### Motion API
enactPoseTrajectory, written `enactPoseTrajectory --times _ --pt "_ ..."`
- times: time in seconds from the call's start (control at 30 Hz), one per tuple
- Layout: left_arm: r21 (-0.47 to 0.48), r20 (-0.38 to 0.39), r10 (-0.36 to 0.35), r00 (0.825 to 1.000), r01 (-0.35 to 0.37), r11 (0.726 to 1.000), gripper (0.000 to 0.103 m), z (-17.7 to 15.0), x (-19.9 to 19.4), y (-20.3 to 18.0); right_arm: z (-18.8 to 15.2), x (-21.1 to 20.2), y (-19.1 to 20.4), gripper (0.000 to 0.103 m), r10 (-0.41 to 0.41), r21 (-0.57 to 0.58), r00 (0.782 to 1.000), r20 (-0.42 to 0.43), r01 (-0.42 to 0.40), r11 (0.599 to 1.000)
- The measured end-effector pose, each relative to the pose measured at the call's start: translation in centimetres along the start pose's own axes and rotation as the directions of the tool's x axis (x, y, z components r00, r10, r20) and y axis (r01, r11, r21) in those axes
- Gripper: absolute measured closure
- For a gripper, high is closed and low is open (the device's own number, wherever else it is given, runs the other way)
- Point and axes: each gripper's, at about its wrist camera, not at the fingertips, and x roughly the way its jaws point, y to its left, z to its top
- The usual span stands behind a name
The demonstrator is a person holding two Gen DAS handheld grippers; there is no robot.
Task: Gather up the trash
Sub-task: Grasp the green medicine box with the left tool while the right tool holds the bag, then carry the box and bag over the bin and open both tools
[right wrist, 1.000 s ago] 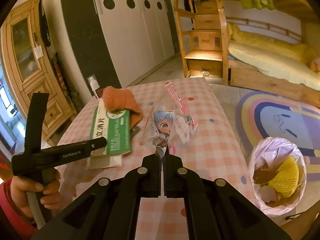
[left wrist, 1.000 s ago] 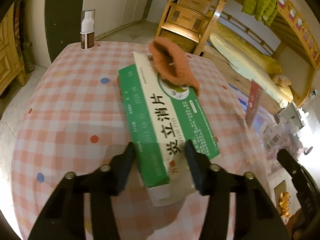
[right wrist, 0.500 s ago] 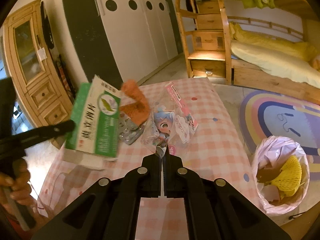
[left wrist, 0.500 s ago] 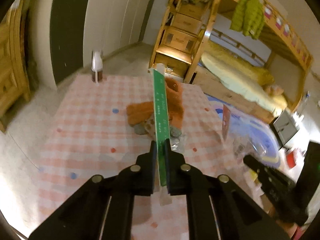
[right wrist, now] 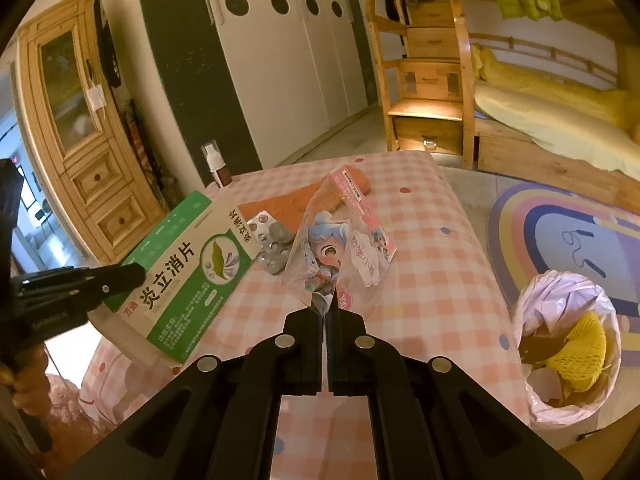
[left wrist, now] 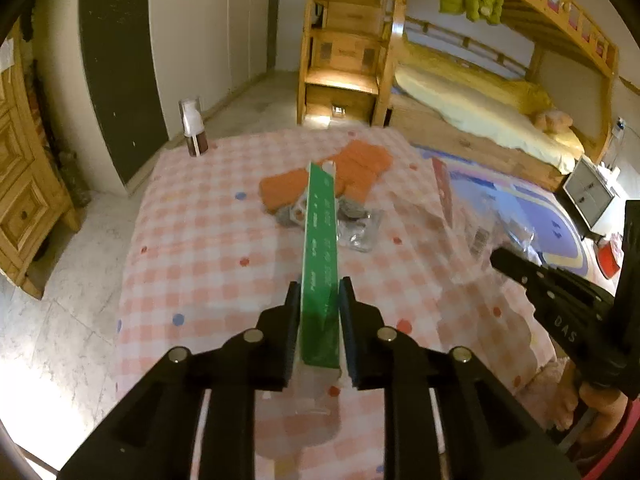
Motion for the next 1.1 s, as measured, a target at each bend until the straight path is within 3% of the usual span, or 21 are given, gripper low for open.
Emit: enactPoseTrajectory --times 0.1,0.23,0.4,0.43,0.63,0.87,1.0,1.1 --pt "-0.002 -0.056 0.0 0.998 0.0 1.0 0.079 -0.6 1.0 0.1 0.0 0.0 -0.2 0.101 0.003 0.011 1.0 -0.001 -0.003 1.0" --pt "-0.03 -0.071 -0.004 0.997 0.002 1.0 0.079 -1.3 1.4 0.4 0.0 0.1 -0.3 0.098 0.007 0.015 1.0 -0.003 -0.007 1.0" --pt "-0.06 -0.009 -0.015 1.0 0.014 0.998 0.08 -0.9 -0.8 1.3 0.0 0.0 -0.2 0.1 0.002 0.01 1.0 -0.001 -0.002 1.0" --pt "-0.059 -0.008 -0.016 1.0 0.015 0.998 0.085 -0.8 -0.6 1.1 0.0 0.0 -0.1 0.101 -0.002 0.006 1.0 0.0 0.002 1.0" --pt "-0.05 0.037 -0.026 0.999 0.028 0.998 0.09 -0.9 -2.0 0.1 0.1 -0.9 -0.2 0.102 -0.019 0.019 1.0 0.009 0.019 1.0" --pt "0.035 0.167 -0.076 0.983 0.072 0.997 0.09 1.3 -5.0 -4.3 1.4 -5.1 -2.6 0.102 -0.018 0.089 0.998 0.059 0.013 0.996" --pt "0.11 0.199 -0.095 0.975 0.074 0.991 0.09 2.0 -4.8 -7.9 1.0 -6.6 -5.3 0.102 -0.059 0.138 0.997 0.059 0.05 0.989" --pt "0.178 0.18 -0.132 0.975 0.1 0.979 0.09 2.3 -3.2 -11.5 0.2 -7.0 -7.6 0.102 -0.099 0.169 0.994 0.043 0.09 0.981"
